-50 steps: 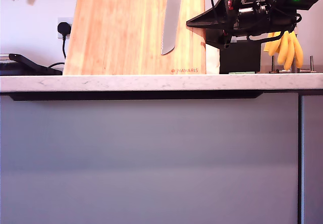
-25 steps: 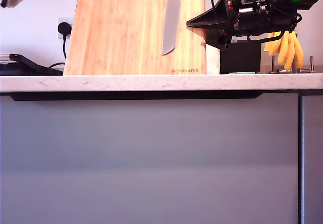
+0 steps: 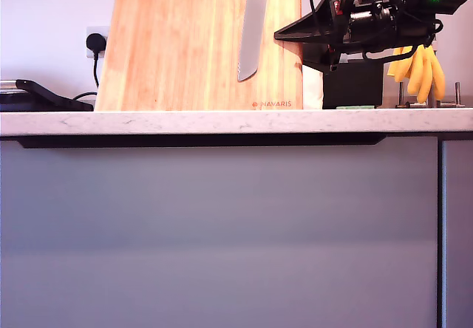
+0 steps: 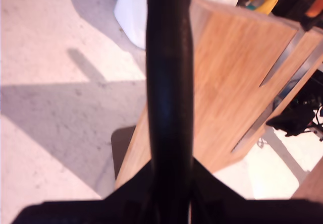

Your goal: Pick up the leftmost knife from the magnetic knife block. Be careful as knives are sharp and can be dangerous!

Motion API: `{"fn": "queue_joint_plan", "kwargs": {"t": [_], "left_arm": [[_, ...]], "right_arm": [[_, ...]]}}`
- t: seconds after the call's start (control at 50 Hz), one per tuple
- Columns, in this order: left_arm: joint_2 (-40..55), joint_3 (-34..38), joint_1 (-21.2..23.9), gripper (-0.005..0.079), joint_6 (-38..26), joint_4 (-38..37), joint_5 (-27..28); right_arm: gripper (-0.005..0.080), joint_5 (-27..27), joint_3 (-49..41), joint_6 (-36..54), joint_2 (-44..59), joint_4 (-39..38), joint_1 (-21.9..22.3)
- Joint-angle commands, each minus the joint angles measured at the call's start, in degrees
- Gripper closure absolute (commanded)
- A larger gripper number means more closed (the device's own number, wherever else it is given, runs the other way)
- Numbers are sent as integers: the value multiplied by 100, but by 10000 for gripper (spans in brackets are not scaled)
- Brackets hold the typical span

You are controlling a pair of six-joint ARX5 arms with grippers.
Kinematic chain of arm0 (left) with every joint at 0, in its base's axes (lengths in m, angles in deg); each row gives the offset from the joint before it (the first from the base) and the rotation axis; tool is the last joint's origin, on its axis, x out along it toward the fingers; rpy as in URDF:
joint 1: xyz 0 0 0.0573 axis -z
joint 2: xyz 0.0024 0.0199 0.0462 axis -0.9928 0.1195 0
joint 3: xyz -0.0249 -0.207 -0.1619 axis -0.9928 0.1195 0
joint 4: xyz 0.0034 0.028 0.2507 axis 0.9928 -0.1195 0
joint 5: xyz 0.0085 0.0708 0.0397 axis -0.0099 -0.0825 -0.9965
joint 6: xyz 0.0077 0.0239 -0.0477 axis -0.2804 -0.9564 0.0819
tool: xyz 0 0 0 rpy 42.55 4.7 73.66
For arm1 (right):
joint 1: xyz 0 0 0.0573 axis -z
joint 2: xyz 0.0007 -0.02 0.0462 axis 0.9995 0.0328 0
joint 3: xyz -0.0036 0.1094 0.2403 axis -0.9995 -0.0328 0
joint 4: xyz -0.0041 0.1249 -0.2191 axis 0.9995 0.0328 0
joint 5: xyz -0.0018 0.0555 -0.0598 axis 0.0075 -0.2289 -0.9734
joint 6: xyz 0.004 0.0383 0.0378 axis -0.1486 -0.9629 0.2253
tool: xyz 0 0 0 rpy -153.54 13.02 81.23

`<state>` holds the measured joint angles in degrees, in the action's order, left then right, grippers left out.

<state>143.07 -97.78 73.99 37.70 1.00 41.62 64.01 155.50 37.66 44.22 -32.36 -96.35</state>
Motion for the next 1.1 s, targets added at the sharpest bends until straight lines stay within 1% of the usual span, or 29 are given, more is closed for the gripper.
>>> {"fn": "queue_joint_plan", "kwargs": {"t": [0.0,0.22,0.38,0.52,0.82,1.0,1.08], "left_arm": [[33,-11,-11,766,-87,-31,20],[-129,-9,-13,766,-179,-229,-437],[-184,9,-37,766,-223,-343,-573],[-208,146,-37,766,-260,-398,-573],[-614,1032,-39,766,-444,-262,-573],[-1147,1786,-133,766,-448,118,-562],[-1384,2140,-197,766,-448,278,-476]], "right_arm": [[762,-111,20,13,48,-22,-151],[762,-109,20,-2,48,-17,-151],[762,-109,20,-20,48,2,-151],[762,-109,20,-26,48,15,-151],[762,-107,20,-70,48,22,-151],[762,-109,20,-127,48,17,-153],[762,-109,20,-129,48,22,-166]]}}
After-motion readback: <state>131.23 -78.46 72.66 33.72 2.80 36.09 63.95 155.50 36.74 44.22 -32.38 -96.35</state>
